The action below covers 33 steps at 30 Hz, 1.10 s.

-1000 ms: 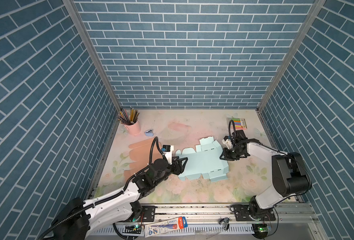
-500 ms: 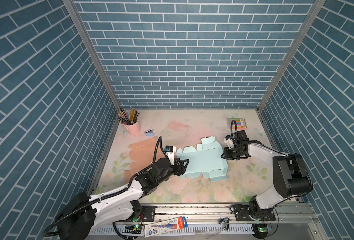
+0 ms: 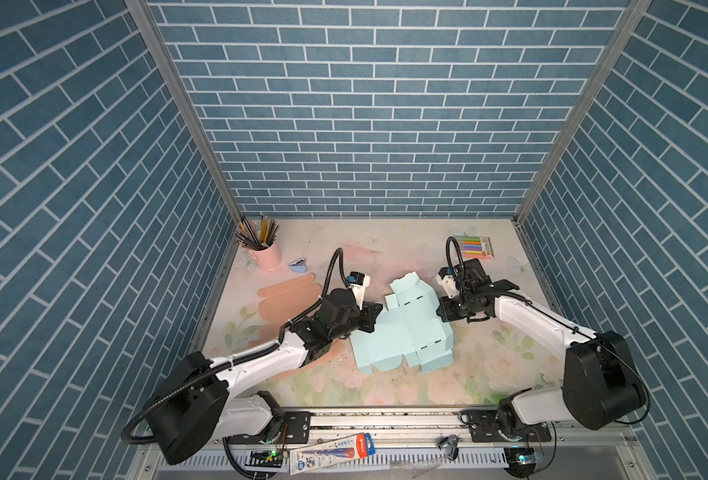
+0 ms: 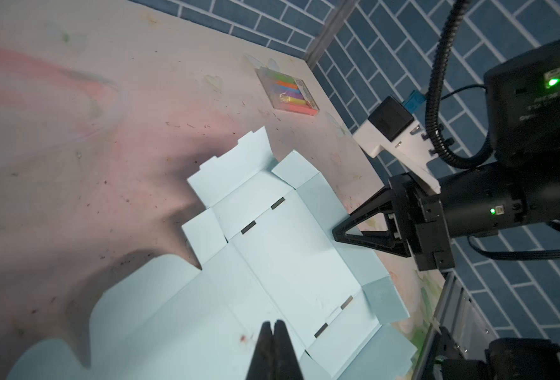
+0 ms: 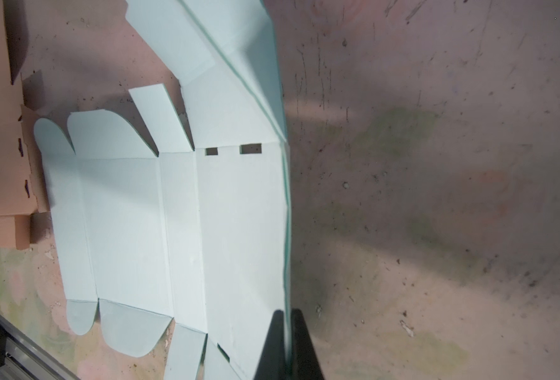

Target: Fold the paper box

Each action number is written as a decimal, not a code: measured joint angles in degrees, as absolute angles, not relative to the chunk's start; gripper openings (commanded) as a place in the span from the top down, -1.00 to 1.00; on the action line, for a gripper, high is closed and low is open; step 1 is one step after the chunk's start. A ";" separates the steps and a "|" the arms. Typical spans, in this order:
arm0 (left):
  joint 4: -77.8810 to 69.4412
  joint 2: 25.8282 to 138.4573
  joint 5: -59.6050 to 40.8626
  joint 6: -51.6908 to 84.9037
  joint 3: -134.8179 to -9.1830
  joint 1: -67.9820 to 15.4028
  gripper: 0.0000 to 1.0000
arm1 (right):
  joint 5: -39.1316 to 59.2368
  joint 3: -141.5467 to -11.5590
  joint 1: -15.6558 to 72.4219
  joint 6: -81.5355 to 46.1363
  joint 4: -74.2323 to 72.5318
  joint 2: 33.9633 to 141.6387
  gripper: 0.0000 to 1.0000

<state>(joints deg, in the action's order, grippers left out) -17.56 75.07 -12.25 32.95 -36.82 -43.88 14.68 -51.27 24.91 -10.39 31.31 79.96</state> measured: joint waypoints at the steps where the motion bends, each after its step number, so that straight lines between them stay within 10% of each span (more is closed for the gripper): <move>1: -17.89 76.75 -13.21 32.75 -38.02 -43.46 1.00 | 14.24 -51.27 25.69 -10.35 31.53 79.29 1.00; 33: -20.43 105.30 -21.74 28.93 -63.83 -39.55 1.00 | 10.68 -51.03 31.57 -8.49 32.38 72.93 1.00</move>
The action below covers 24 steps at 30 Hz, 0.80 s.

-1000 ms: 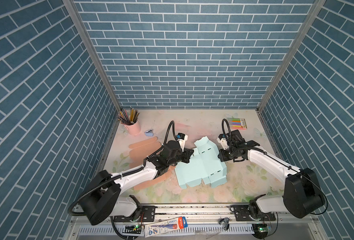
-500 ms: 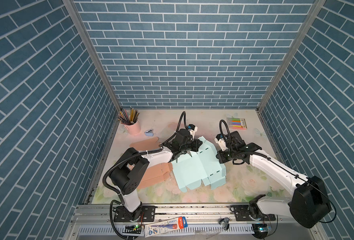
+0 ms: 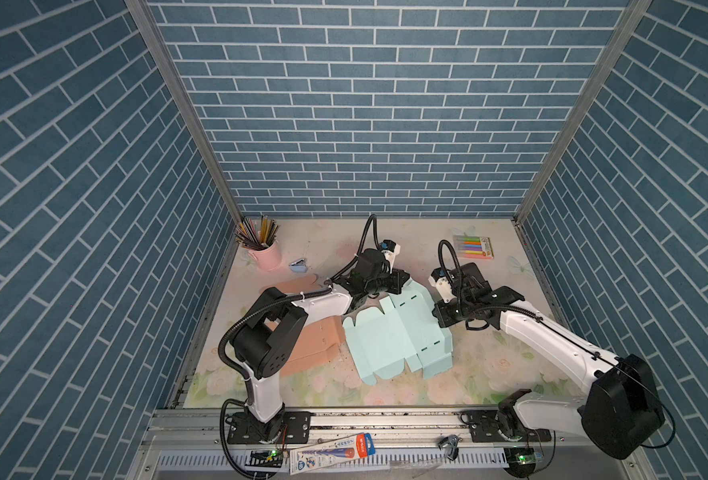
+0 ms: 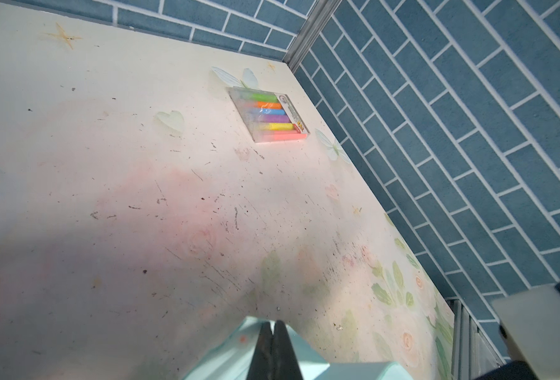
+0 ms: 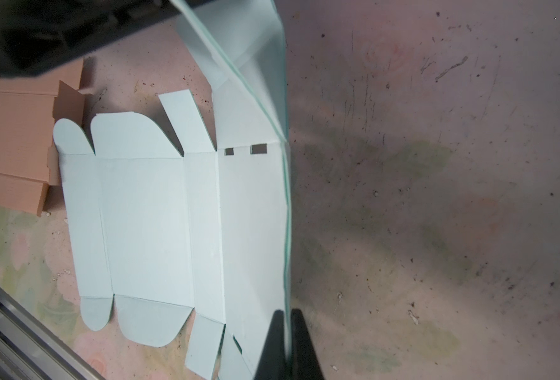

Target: Fold the paper box

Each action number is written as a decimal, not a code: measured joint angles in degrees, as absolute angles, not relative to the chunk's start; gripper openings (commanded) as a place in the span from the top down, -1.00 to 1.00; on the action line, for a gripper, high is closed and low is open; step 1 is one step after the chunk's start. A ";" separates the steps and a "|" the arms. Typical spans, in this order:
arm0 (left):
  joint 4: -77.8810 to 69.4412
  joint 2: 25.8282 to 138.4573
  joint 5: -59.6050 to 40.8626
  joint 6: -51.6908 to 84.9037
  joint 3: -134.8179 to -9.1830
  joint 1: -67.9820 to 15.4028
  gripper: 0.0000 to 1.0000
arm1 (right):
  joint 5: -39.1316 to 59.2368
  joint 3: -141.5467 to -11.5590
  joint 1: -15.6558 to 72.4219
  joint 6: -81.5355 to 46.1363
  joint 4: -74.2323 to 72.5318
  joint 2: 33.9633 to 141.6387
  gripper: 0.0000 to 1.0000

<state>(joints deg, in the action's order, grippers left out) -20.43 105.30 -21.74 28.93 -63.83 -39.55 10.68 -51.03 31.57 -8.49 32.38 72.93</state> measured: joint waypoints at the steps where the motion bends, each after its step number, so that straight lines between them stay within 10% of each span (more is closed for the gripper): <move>1: -20.45 105.30 -22.09 28.84 -63.83 -39.57 1.00 | 10.63 -51.03 31.59 -8.49 32.38 72.93 1.00; 24: -21.30 100.97 -24.75 27.46 -58.76 -42.24 1.00 | 9.02 -51.03 32.08 -8.49 32.38 72.93 1.00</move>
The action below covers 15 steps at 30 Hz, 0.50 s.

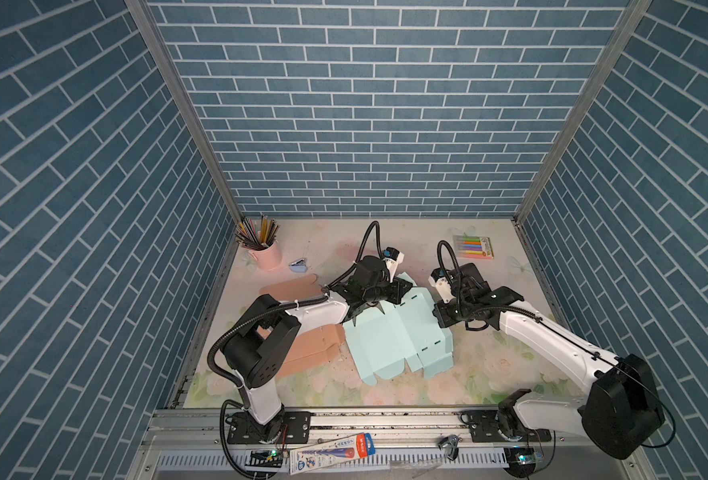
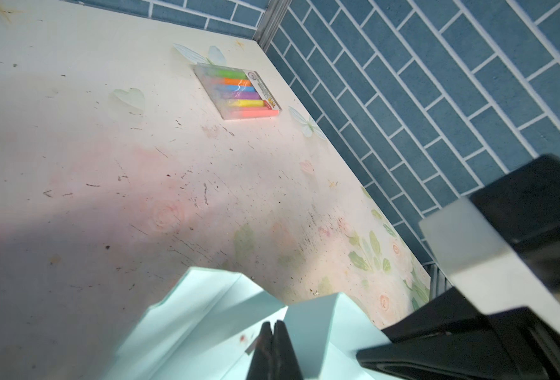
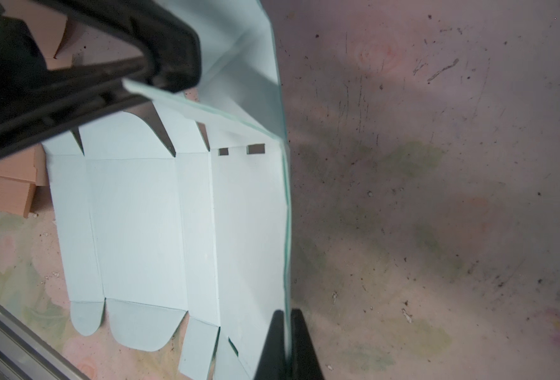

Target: Fold the paper box

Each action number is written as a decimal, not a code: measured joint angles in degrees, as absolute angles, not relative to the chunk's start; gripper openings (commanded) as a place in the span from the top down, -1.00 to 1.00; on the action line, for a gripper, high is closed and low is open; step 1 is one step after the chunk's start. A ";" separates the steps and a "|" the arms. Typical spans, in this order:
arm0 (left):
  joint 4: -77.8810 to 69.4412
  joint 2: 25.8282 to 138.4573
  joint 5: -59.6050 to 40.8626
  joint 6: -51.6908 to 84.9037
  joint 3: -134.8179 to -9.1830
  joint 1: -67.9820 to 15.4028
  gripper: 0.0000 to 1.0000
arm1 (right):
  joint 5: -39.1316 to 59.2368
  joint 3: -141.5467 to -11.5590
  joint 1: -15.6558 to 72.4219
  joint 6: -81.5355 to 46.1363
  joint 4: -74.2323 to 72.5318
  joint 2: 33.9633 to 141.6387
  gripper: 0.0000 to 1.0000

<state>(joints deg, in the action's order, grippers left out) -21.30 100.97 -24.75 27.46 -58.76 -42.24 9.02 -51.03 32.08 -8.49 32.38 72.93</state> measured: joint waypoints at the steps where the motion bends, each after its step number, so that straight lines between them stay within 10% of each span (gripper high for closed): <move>1: -21.30 100.97 -24.93 27.46 -58.76 -42.57 1.00 | 8.91 -51.03 32.14 -8.47 32.38 72.93 1.00; 15: -21.32 100.97 -25.15 27.66 -58.76 -45.76 1.00 | 5.48 -51.03 33.43 -8.47 33.89 72.86 1.00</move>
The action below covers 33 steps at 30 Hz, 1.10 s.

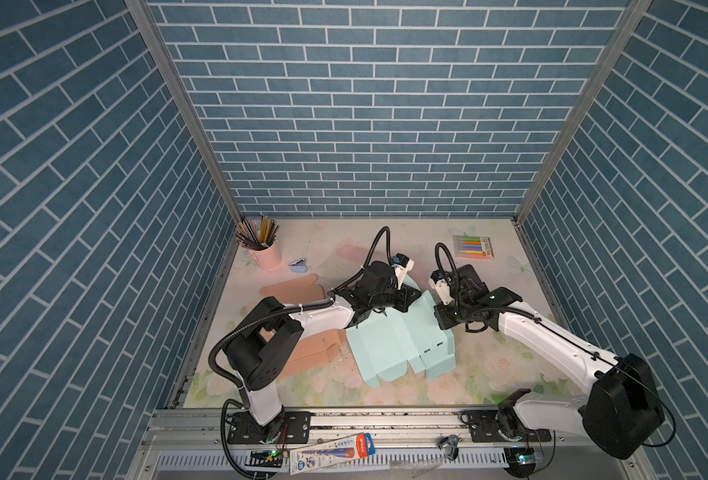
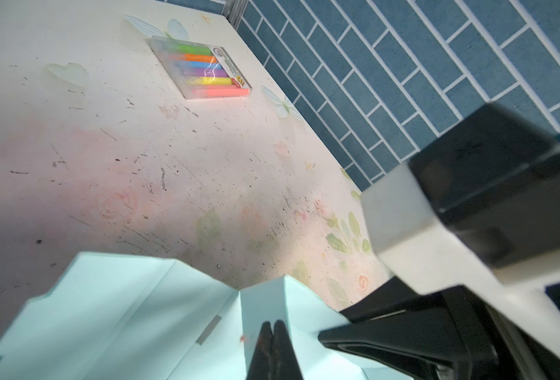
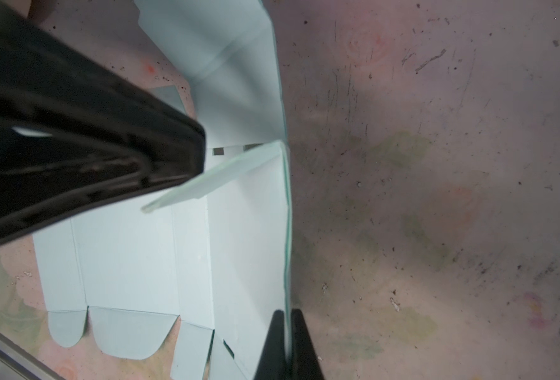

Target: Fold the paper box

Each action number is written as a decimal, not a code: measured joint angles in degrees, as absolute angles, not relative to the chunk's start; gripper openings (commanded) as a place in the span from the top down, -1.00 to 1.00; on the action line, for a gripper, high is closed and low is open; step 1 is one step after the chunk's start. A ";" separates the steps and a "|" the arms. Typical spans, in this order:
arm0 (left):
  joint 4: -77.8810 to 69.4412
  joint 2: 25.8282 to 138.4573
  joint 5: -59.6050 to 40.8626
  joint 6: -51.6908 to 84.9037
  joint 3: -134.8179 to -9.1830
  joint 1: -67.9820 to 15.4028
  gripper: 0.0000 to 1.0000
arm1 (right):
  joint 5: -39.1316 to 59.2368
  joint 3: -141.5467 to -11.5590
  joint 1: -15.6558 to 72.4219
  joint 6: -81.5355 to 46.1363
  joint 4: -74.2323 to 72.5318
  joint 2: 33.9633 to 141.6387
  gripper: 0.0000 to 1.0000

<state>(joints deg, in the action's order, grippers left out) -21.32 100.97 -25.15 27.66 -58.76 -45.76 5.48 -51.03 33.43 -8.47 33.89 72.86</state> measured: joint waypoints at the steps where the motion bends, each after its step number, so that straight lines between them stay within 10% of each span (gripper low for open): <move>1: -21.34 100.97 -25.17 27.70 -58.76 -45.82 1.00 | 5.28 -51.03 33.50 -8.47 33.91 72.77 1.00; 33: -21.71 86.67 -22.09 27.81 -40.21 -33.15 1.00 | -2.15 -51.27 36.77 -7.57 37.85 72.62 1.00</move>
